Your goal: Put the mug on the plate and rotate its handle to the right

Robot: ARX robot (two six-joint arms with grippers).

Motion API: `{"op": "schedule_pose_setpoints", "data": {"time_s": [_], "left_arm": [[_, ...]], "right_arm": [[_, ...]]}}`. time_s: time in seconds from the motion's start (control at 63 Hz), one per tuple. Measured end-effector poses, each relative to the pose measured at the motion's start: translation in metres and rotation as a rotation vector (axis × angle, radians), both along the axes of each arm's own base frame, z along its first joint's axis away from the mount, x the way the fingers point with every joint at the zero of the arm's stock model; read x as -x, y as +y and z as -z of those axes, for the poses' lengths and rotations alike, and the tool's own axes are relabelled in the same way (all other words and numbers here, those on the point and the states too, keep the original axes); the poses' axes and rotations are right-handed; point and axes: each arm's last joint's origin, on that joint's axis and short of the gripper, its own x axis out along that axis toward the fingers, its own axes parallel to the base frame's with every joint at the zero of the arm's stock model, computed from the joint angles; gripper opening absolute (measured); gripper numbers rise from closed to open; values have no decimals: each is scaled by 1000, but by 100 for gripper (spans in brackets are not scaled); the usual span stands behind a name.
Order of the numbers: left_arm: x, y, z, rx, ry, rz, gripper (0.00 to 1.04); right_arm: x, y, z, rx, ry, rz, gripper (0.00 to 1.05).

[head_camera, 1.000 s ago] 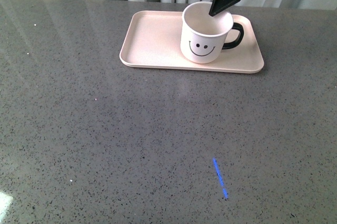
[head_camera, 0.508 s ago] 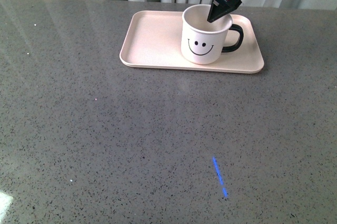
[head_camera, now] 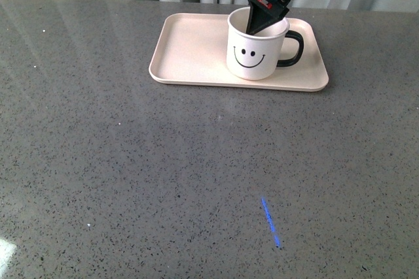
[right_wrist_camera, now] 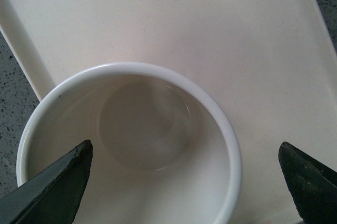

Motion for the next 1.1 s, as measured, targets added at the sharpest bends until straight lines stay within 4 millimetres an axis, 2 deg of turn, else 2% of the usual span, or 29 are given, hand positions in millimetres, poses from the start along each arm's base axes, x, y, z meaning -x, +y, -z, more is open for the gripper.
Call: {"op": "schedule_pose_setpoints", "data": {"time_s": [0.063, 0.095, 0.143, 0.222, 0.254, 0.317, 0.349, 0.413, 0.46, 0.556, 0.603, 0.635, 0.667, 0.714, 0.778, 0.873, 0.937, 1.095], "left_arm": [[0, 0, 0, 0, 0, 0, 96], [0, 0, 0, 0, 0, 0, 96], [0, 0, 0, 0, 0, 0, 96], [0, 0, 0, 0, 0, 0, 96], [0, 0, 0, 0, 0, 0, 96], [0, 0, 0, 0, 0, 0, 96], [0, 0, 0, 0, 0, 0, 96], [0, 0, 0, 0, 0, 0, 96], [0, 0, 0, 0, 0, 0, 96], [0, 0, 0, 0, 0, 0, 96], [0, 0, 0, 0, 0, 0, 96], [0, 0, 0, 0, 0, 0, 96], [0, 0, 0, 0, 0, 1, 96], [0, 0, 0, 0, 0, 0, 96], [0, 0, 0, 0, 0, 0, 96], [0, 0, 0, 0, 0, 0, 96], [0, 0, 0, 0, 0, 0, 96], [0, 0, 0, 0, 0, 0, 96]], "right_arm": [[1, -2, -11, 7, -24, 6, 89], [2, -2, -15, 7, -33, 8, 87], [2, -4, -20, 4, -45, 10, 89], [6, -7, -38, -17, -77, 13, 101], [6, -8, -42, -25, -86, 11, 101], [10, -10, -58, -56, -110, 9, 91], [12, -11, -66, -72, -123, 7, 90], [15, -10, -82, -138, -167, -10, 97], [19, -10, -96, -187, -221, -22, 96], [43, -9, -131, -294, -348, -62, 96], [70, -10, -150, -339, -424, -81, 96], [82, -8, -157, -316, -525, 24, 91], [95, -10, -161, -285, -717, 242, 82], [117, -17, -149, -394, -928, 506, 70], [137, -26, -124, -506, -1006, 625, 60], [168, -36, -82, -590, -1006, 690, 44], [189, -40, -63, -608, -988, 707, 34], [235, -49, -44, -633, -988, 726, 7]]}}
